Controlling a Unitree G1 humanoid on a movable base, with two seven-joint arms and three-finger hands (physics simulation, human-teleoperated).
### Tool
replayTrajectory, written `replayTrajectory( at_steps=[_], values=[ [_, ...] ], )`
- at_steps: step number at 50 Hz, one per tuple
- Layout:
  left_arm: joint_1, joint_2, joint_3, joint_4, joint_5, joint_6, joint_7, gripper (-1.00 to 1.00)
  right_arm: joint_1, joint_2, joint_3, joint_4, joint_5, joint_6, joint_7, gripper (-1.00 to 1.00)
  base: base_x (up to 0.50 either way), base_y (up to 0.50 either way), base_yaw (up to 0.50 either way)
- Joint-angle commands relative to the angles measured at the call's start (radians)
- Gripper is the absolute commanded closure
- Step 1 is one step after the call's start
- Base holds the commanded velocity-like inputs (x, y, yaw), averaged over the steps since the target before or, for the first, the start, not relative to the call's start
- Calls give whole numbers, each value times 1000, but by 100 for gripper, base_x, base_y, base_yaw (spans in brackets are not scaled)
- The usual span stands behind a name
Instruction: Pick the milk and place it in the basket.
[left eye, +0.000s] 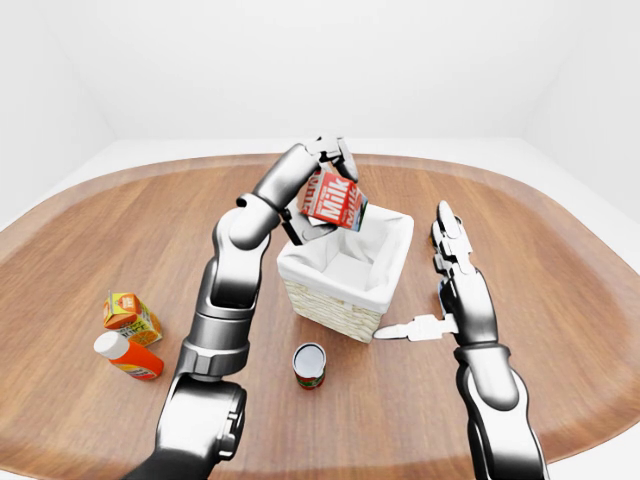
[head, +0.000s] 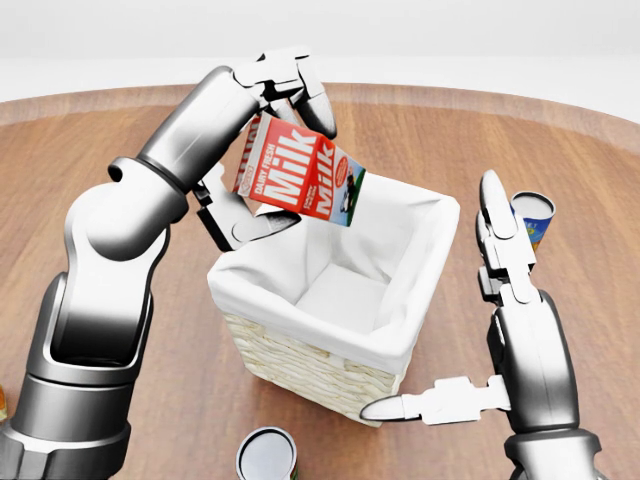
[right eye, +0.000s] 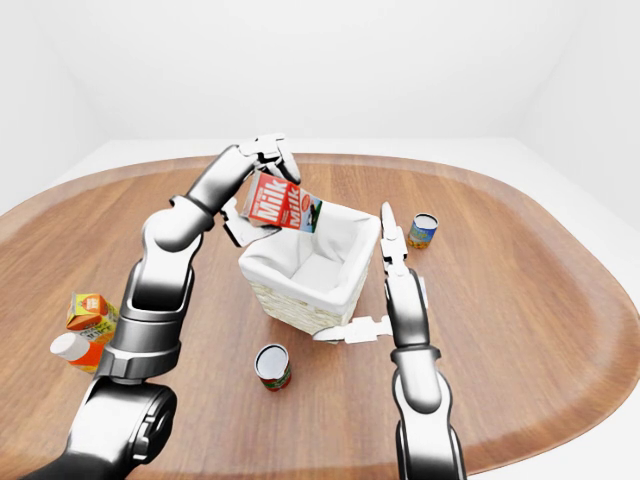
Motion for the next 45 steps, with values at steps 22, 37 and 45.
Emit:
replayTrajectory(
  at_steps=[22,37,45],
  values=[
    [-124,-96,-30,157,7,0,102,100,2,0,-6,-17,11,0,6,-100,0,0,0],
    [-198,-98,-23,426,-2,-85,209,100,6,-1,-8,-22,14,0,8,-100,0,0,0],
    [-211,-101,-27,524,13,-139,258,100,12,0,-10,-35,16,0,11,-100,0,0,0]
  ],
)
